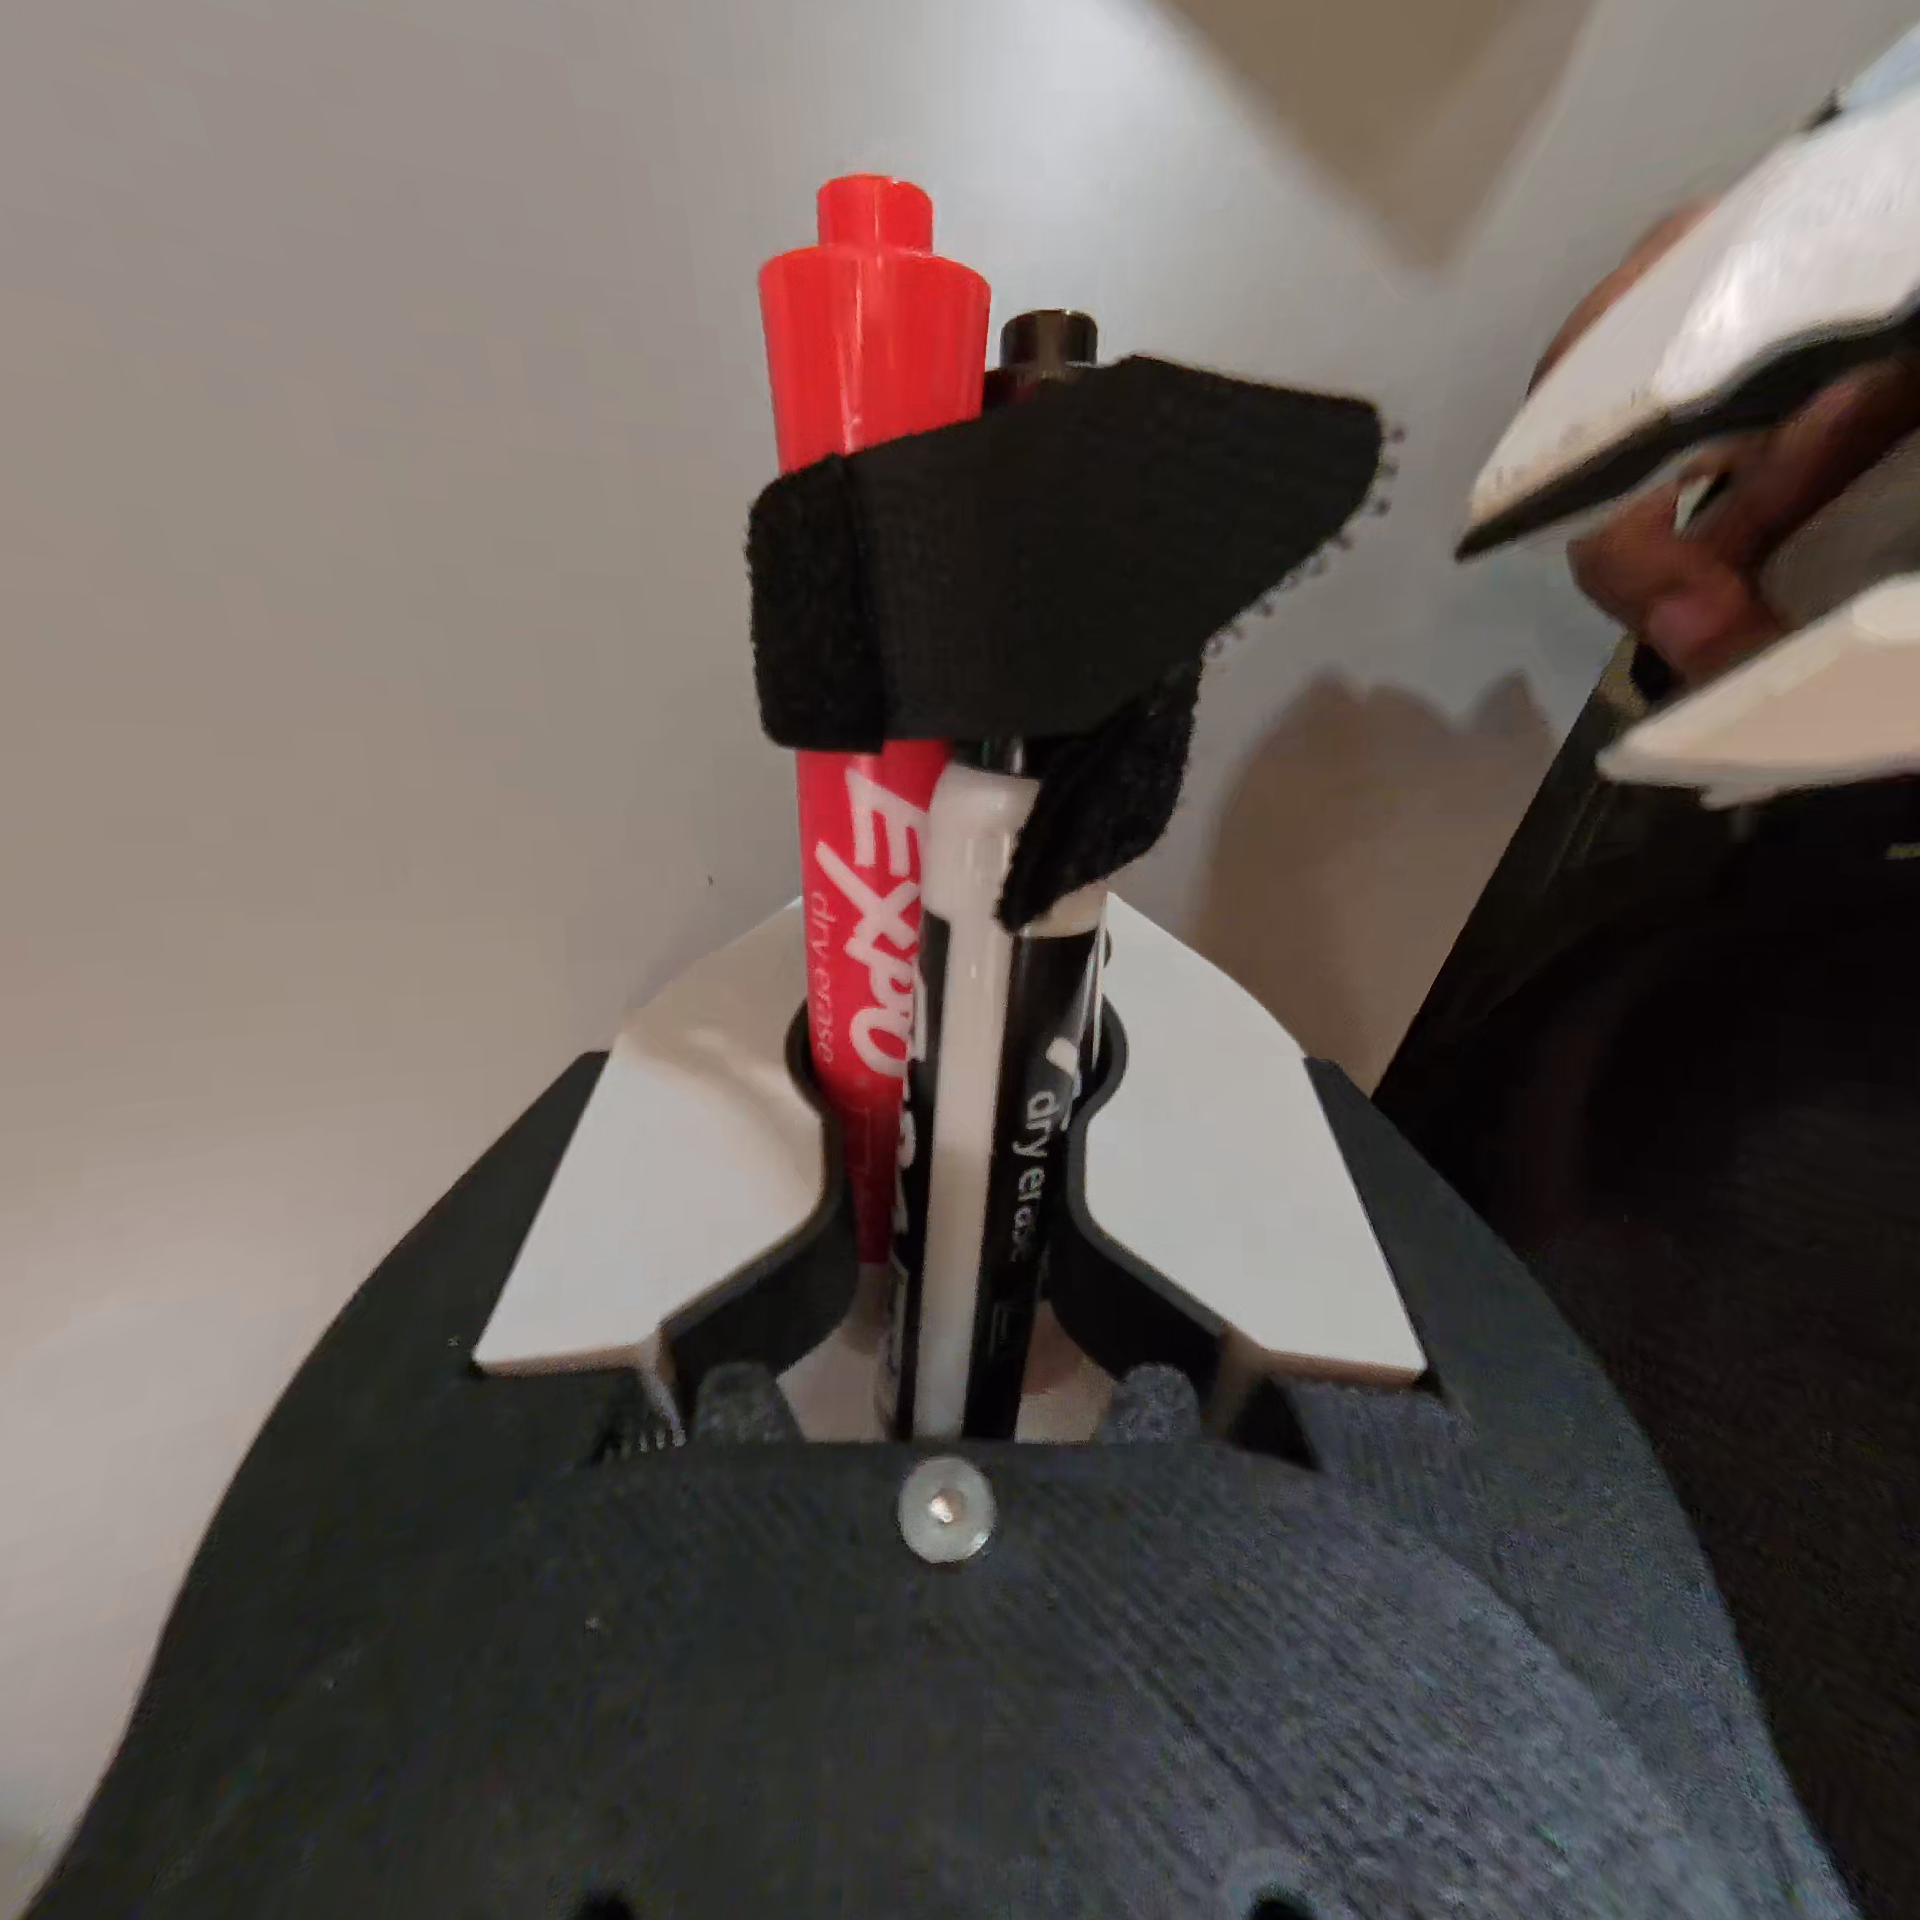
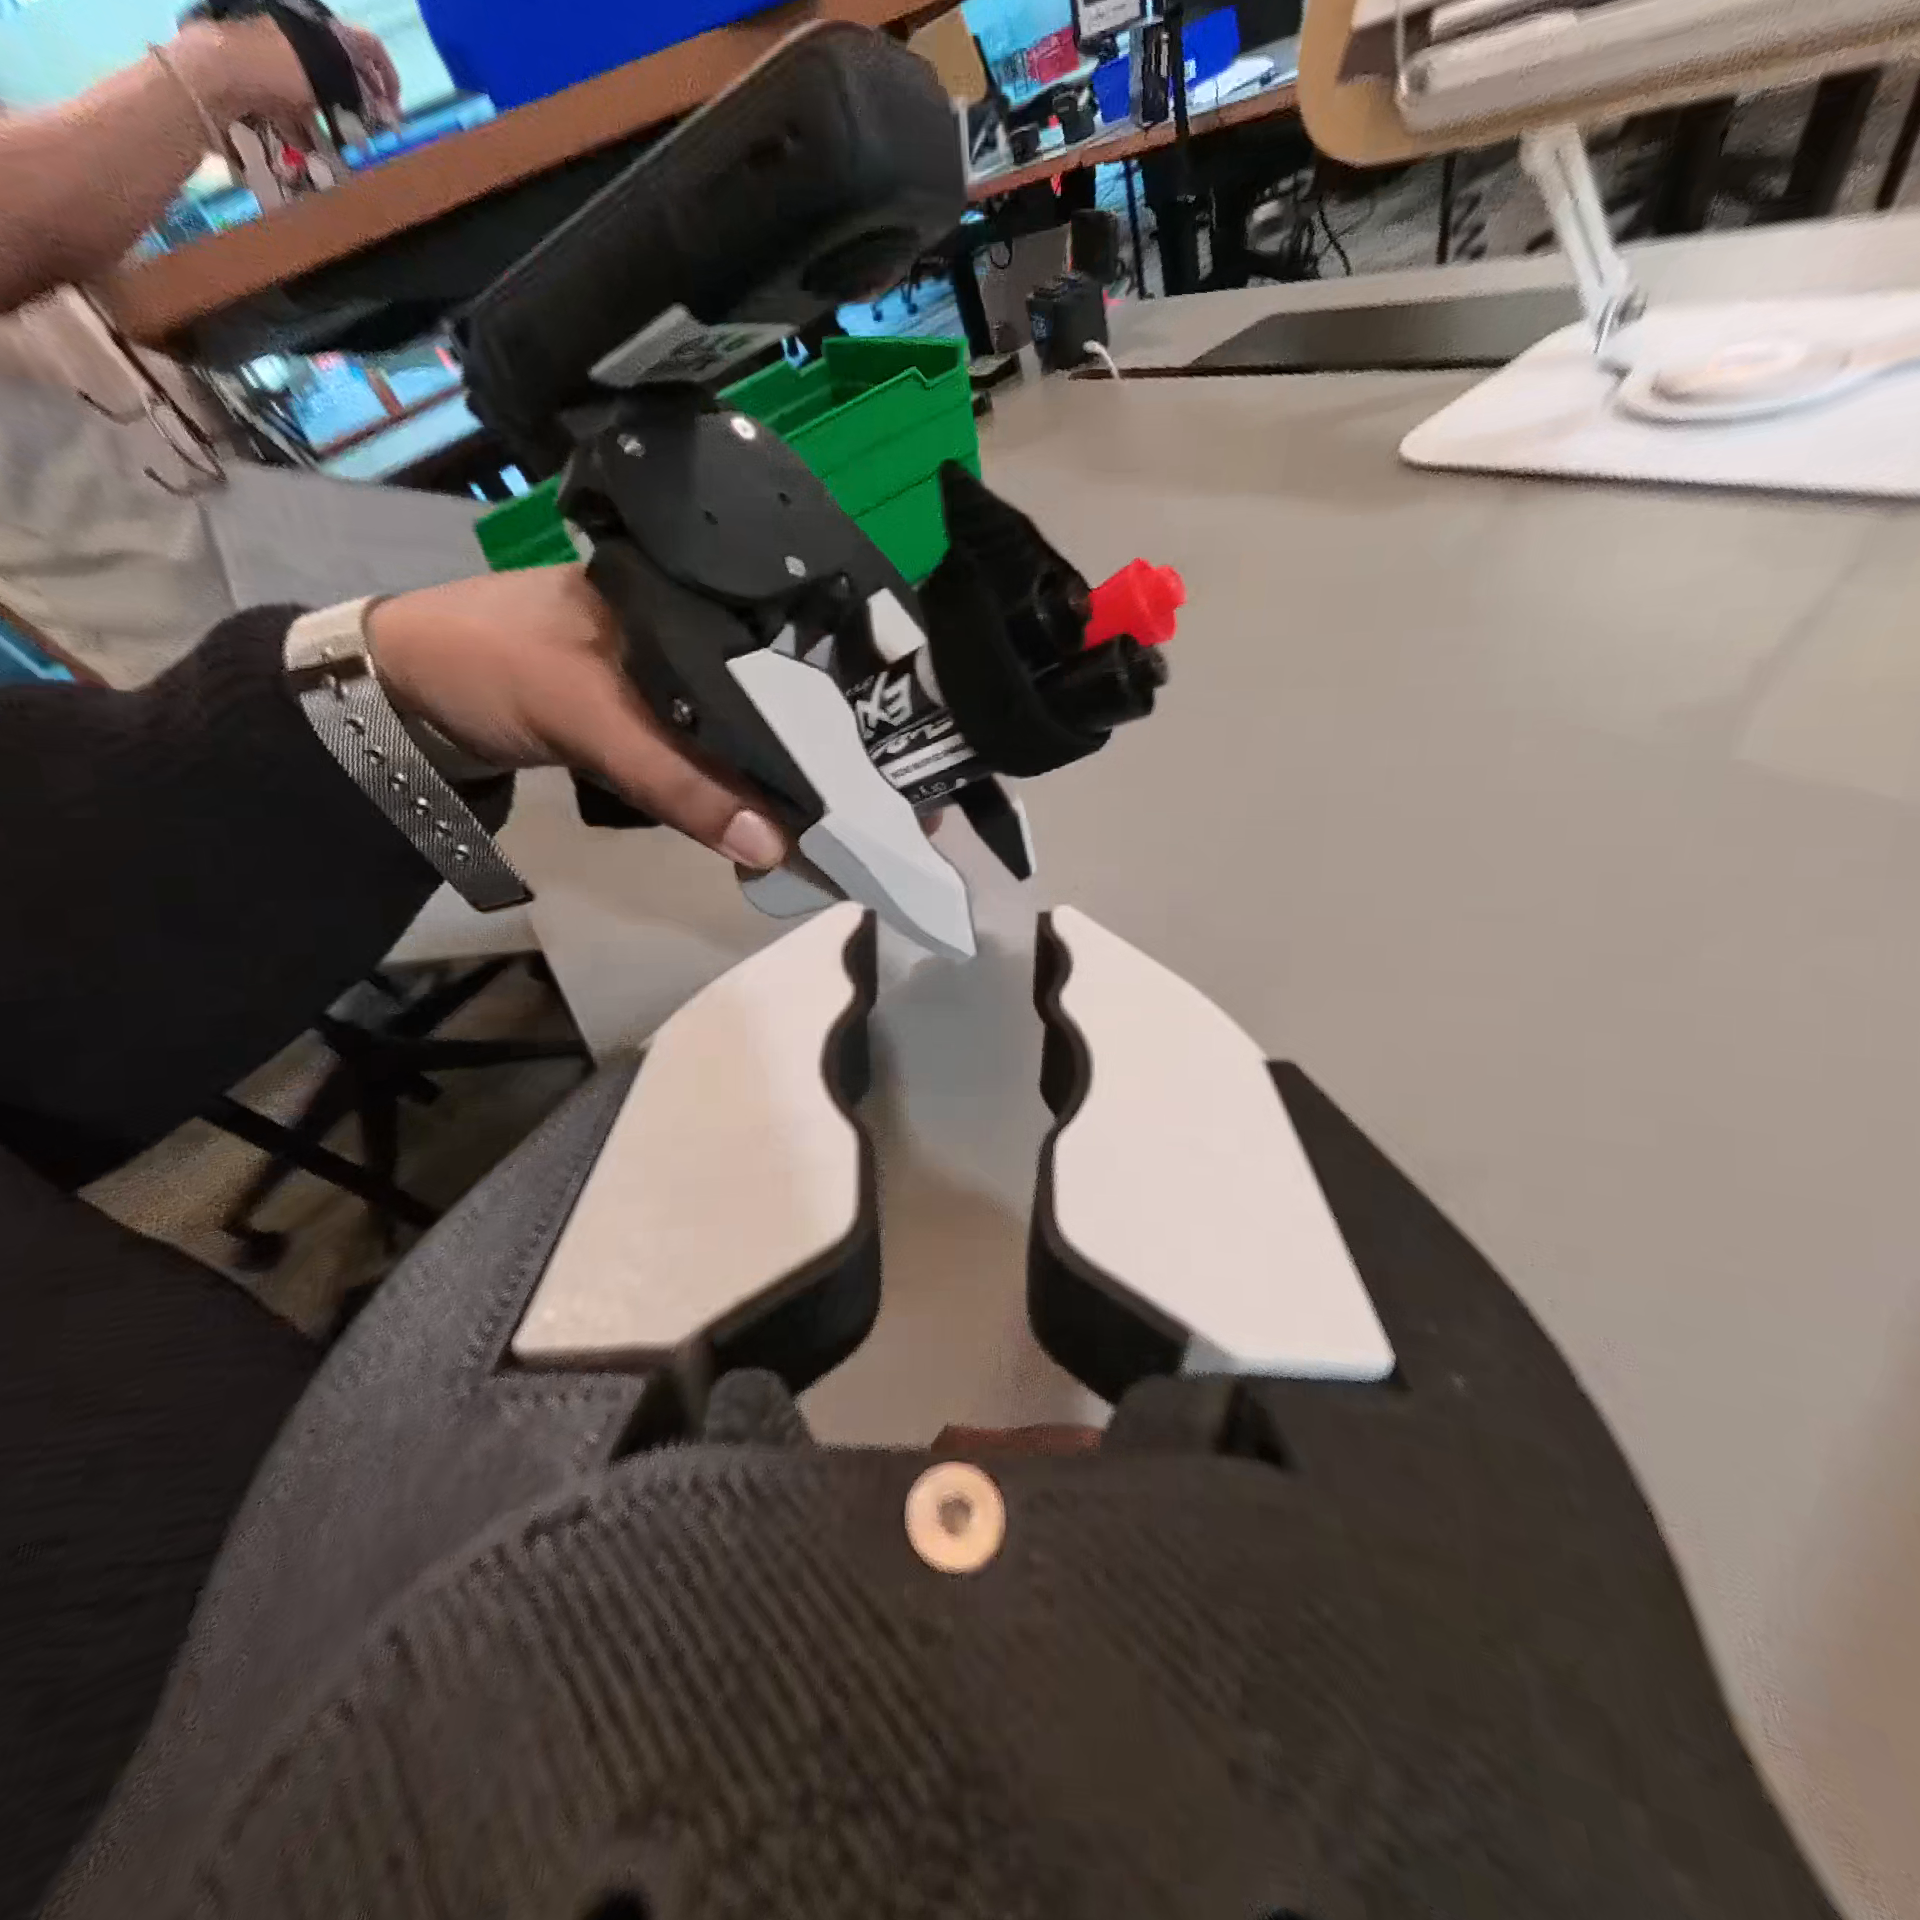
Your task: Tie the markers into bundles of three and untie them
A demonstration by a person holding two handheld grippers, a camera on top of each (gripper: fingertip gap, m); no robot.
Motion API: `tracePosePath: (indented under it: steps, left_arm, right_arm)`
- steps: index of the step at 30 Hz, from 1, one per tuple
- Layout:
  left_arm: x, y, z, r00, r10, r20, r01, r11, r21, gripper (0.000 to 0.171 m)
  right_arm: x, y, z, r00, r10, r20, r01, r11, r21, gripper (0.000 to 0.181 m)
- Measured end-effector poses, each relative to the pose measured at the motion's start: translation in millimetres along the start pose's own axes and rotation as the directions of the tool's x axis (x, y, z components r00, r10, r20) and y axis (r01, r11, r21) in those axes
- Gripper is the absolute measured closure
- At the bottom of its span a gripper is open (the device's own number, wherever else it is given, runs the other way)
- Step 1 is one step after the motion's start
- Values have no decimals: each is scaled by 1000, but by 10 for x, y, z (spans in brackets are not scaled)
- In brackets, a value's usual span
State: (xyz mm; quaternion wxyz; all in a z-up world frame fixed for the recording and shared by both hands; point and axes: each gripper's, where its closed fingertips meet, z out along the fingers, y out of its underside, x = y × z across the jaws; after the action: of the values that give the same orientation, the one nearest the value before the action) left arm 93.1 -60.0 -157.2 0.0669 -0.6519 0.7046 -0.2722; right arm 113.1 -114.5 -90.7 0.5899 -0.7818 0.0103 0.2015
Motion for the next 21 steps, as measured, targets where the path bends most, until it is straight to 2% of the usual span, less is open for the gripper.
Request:
tracePosePath:
  steps: [3, 6, 8, 11, 14, 18, 21]
  left_arm:
    - [34, 190, -41, 997, 74, -3, -73, 984, -164, 129]
    - [181, 320, -63, 996, 61, -66, -76, 963, -257, 129]
    - [328, 326, -48, 993, 6, -121, -37, 967, -253, 129]
    - [559, 230, -56, 974, -103, -202, 60, 976, -209, 129]
    - [684, 134, -53, 970, -134, -202, 99, 979, -177, 129]
    - [900, 29, -4, 965, -165, -204, 131, 976, -172, 129]
    - [1098, -35, 37, 960, -170, -222, 130, 975, -182, 129]
  right_arm:
    - [67, -2, -29, 992, 128, 1, -128, 992, 14, 154]
    - [103, -33, -70, 976, 219, -22, -218, 975, 43, 157]
    - [96, -49, -137, 954, 298, -27, -295, 952, 81, 159]
    - [57, -55, -312, 889, 458, 19, -455, 875, 165, 160]
    - [44, -7, -443, 823, 560, 91, -567, 804, 179, 159]
    - [9, 58, -456, 839, 527, 134, -538, 841, 61, 149]
    - [-56, -56, -531, 833, 515, 205, -540, 837, 91, 151]
